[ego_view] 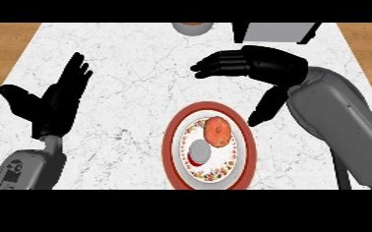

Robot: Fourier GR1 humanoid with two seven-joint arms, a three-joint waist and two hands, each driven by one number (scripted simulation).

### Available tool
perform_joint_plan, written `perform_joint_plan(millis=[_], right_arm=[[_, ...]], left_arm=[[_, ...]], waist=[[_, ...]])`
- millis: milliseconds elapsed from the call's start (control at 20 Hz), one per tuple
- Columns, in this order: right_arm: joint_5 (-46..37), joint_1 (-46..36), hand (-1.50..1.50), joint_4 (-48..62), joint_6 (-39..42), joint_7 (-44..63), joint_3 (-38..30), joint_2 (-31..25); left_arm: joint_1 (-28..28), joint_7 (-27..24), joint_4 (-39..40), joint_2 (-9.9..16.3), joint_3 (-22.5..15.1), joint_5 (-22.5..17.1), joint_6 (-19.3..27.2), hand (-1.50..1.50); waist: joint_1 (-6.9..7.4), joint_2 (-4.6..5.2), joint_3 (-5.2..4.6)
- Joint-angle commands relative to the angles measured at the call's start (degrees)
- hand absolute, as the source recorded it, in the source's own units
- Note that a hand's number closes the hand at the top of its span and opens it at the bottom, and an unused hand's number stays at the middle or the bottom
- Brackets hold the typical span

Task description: Pick the can from the plate and place it in the pan

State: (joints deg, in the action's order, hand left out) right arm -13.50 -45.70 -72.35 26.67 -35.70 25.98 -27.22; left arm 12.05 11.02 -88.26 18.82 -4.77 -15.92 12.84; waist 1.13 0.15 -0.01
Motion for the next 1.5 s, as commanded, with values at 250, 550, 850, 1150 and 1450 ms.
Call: perform_joint_plan(millis=[250, 550, 850, 1150, 1450], right_arm=[[-13.2, -5.3, -1.5, -5.8, 4.5, 7.3, 10.1, 2.6], [-21.5, -4.3, -1.5, -8.4, 9.9, 8.6, 17.8, -0.7], [-27.2, -1.2, -1.5, -15.5, 10.6, 9.4, 17.1, -0.6], [-34.1, 3.2, -1.5, -25.2, 8.1, 14.1, 15.9, -1.9], [-38.1, 7.4, -1.5, -25.5, 11.6, 16.1, 15.9, 6.5]], left_arm=[[-0.5, 0.2, 0.3, -0.6, 0.7, 1.0, -0.2, 0.0], [-2.0, 2.5, -3.3, -0.9, 1.1, 1.4, 1.4, 0.0], [-2.7, 2.1, -4.5, -1.0, 2.2, 1.6, -1.0, 0.0], [-4.2, -0.8, -1.8, -3.1, 1.2, 4.4, -0.8, 0.0], [-1.4, 1.5, -0.3, -1.5, 5.5, 1.3, -5.2, 0.0]], waist=[[-1.06, -0.27, -0.03], [-0.98, -0.36, 0.01], [-1.07, -0.32, 0.01], [-1.31, -0.29, 0.01], [-1.03, -0.14, -0.01]])
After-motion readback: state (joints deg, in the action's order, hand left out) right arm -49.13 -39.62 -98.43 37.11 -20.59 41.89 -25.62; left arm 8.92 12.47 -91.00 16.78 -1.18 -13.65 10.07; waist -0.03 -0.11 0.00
